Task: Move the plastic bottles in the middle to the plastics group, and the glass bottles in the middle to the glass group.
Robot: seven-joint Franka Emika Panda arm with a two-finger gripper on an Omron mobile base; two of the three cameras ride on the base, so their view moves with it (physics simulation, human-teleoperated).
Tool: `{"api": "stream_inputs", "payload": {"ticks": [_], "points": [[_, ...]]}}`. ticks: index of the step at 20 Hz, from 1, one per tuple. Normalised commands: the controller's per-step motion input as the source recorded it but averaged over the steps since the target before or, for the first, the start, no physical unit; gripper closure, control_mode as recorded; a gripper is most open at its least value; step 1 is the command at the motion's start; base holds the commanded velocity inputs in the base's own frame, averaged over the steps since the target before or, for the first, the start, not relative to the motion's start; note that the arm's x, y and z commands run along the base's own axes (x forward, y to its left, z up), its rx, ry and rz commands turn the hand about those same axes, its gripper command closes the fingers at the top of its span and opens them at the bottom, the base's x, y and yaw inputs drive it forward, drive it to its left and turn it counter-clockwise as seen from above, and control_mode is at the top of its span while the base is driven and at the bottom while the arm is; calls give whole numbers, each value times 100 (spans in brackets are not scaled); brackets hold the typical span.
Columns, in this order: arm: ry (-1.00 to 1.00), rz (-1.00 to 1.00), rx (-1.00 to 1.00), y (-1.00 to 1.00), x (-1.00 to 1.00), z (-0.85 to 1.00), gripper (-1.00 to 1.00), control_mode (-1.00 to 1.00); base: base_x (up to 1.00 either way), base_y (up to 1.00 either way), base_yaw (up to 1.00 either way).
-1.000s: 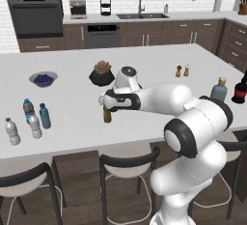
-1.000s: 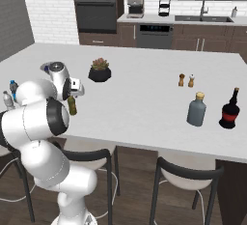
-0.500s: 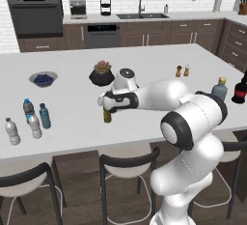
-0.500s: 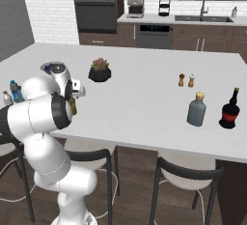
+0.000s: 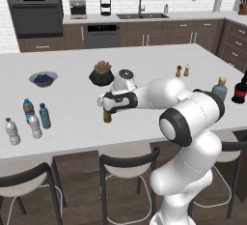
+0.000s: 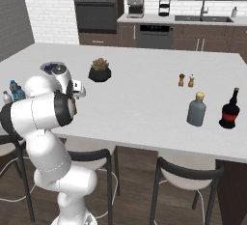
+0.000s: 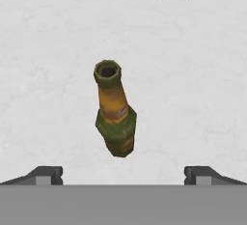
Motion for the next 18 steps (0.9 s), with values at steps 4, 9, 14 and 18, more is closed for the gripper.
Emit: {"api": "stream_inputs", "payload": {"ticks": [4, 9, 14, 18], "points": [[0, 0, 0, 12, 0, 0, -100, -100, 0, 0, 0], [0, 0, 0, 14, 2, 0, -100, -100, 0, 0, 0], [0, 0, 0, 12, 14, -6, -100, -100, 0, 0, 0], [0, 0, 0, 5, 25, -17, -100, -100, 0, 0, 0]]}}
